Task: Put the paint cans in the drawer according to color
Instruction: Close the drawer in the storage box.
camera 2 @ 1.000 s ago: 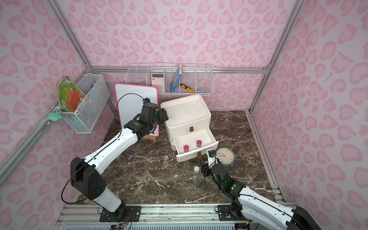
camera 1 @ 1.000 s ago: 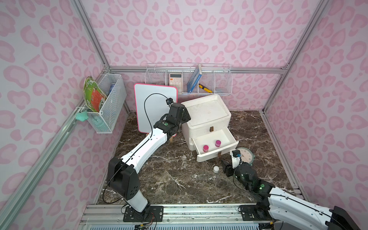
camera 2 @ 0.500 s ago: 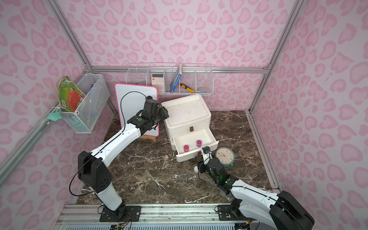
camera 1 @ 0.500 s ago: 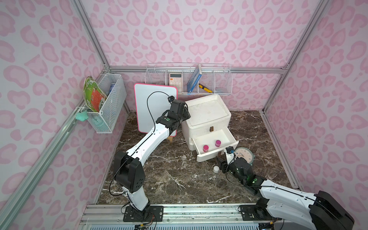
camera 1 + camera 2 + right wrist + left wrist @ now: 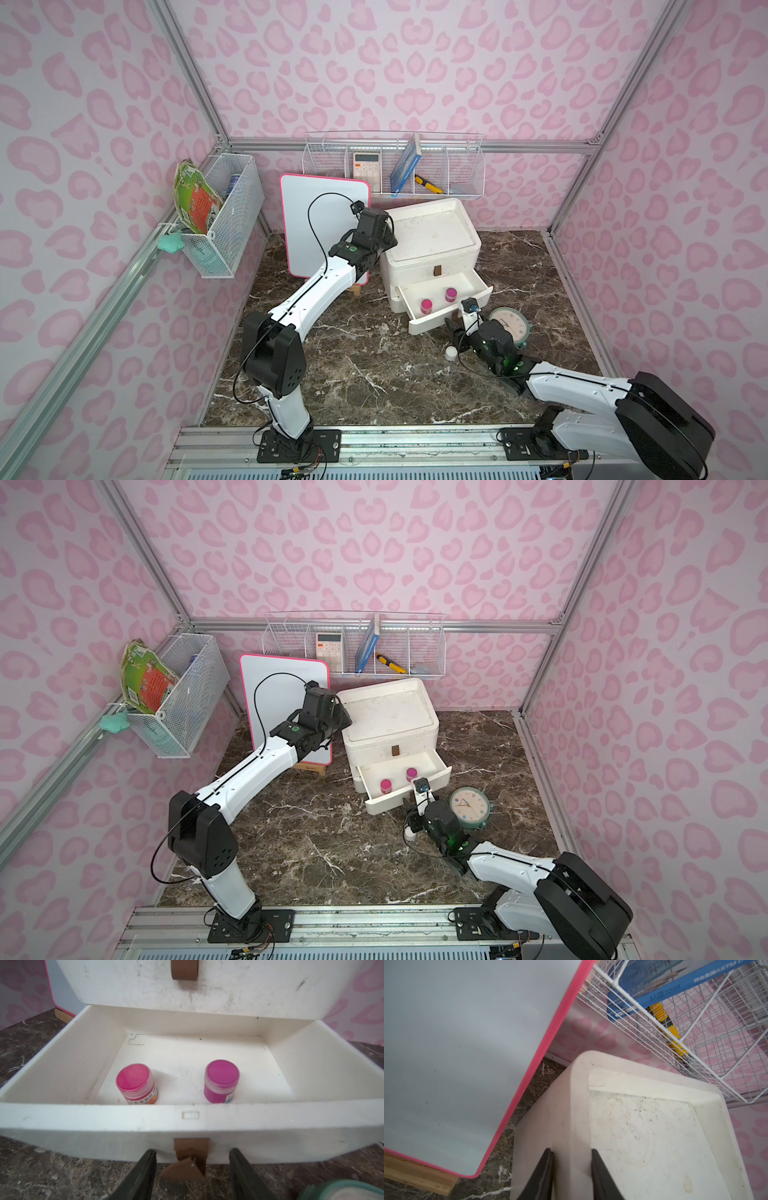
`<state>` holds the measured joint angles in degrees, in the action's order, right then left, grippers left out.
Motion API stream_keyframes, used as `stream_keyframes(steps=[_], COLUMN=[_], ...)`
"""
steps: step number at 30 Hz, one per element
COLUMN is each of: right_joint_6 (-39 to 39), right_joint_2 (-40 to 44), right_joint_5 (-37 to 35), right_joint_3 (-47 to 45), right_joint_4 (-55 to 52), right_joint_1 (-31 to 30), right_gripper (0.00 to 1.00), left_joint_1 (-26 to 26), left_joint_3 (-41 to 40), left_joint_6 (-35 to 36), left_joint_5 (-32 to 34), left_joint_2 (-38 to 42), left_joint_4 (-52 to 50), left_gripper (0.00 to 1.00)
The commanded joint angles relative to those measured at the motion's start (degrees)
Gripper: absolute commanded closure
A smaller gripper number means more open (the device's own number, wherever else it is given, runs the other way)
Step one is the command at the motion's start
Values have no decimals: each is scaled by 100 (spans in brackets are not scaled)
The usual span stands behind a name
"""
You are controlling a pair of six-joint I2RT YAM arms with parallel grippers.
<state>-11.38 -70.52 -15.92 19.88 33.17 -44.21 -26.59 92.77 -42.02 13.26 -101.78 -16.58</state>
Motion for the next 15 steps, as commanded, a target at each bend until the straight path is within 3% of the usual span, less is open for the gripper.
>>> stream_keyframes(steps=[1,15], right_joint_6=[118,8], right_joint_2=[-230,-1161], right_joint_5=[75,416], right_joint_3=[228,853], right_joint_4=[809,1548], right_joint_1=[35,49], right_gripper=[42,41], left_joint_1=[-39,-139], left_joint_3=[-39,-144], left_joint_6=[-238,-682], left_joint_5=[-708,-754], left_joint_2=[-49,-101], left_joint_4=[-91,-30], left_gripper=[76,78])
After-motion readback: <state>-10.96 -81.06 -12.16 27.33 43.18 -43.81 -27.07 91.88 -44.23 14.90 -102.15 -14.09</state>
